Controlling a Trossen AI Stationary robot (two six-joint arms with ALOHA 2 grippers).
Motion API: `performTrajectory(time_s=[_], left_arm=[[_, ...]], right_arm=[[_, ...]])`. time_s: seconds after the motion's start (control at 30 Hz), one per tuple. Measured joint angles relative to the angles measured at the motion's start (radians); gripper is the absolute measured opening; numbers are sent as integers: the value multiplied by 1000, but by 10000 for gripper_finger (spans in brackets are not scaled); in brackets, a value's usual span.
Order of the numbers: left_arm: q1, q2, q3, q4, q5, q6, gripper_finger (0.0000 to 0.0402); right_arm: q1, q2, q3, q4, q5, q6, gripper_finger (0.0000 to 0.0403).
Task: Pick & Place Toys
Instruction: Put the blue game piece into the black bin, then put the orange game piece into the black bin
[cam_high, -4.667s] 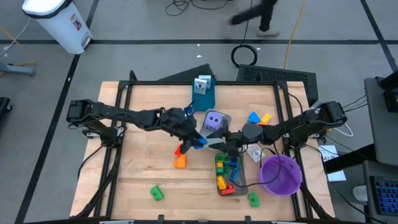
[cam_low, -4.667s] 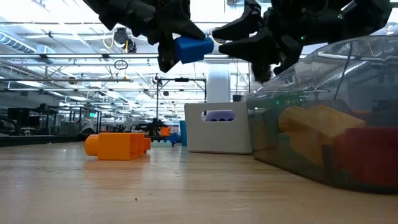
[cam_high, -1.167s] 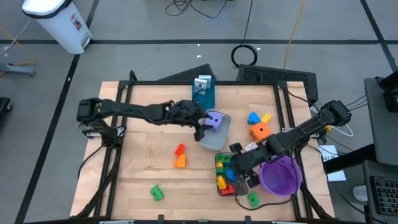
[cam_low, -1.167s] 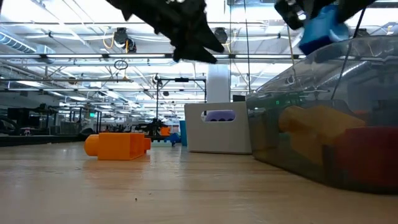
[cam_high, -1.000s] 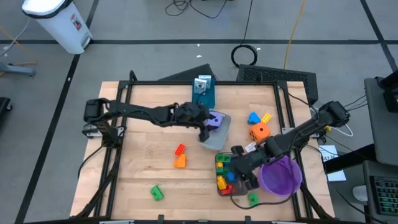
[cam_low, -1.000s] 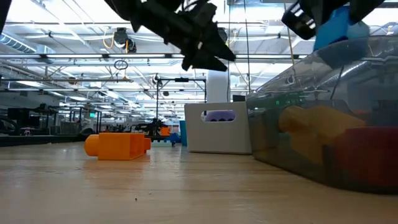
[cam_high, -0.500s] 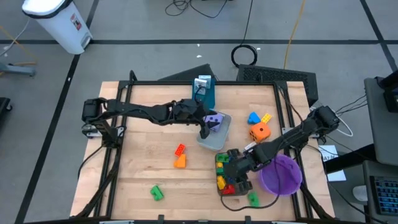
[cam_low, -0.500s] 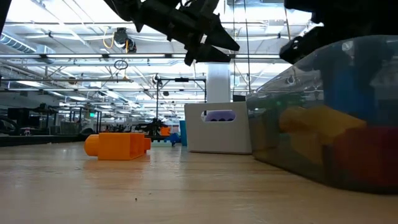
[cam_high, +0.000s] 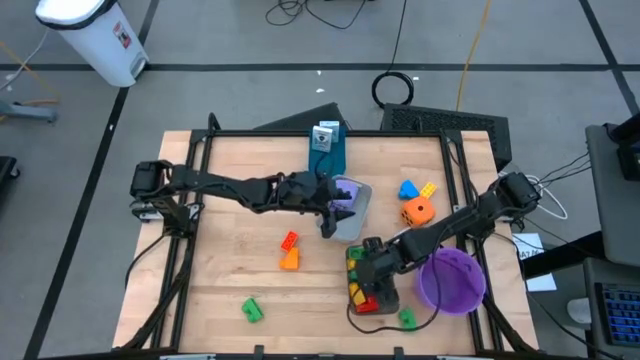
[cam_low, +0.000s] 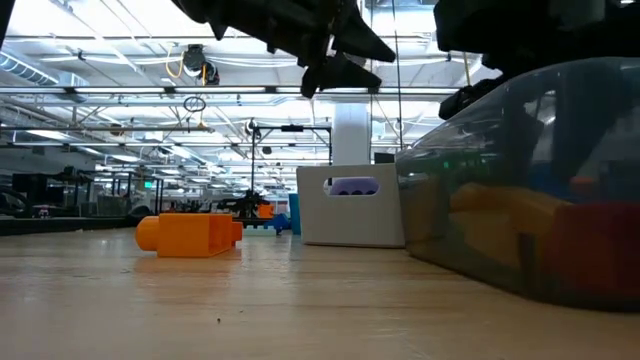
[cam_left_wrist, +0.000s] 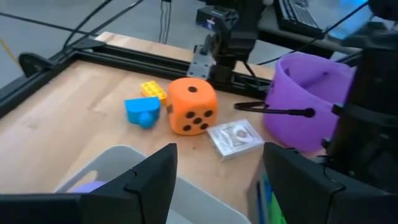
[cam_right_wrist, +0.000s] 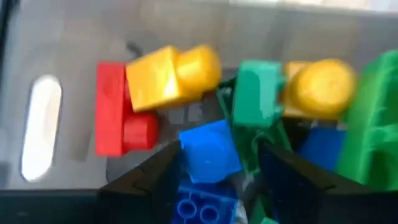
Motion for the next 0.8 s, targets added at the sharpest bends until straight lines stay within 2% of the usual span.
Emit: performTrajectory(time_s=[0.17,0.3,0.4,0.6,0.8], left_arm=[[-43,0,0,-6,-1,-13,243],[-94,0,0,-18,-1,-10,243],[-139,0,0,-42,-31,-3,243],[-241,0,0,-52,-175,-2,243],[-329,0,0,-87,-283,-41,243]], right_arm=[[-3,0,1,36,-2,39,240],[7,0,1,66,11,14,252],[29,0,1,121,84,-24,252],[83,-5,1,263,269,-88,246],[128,-5,-43,547,417,-173,242]])
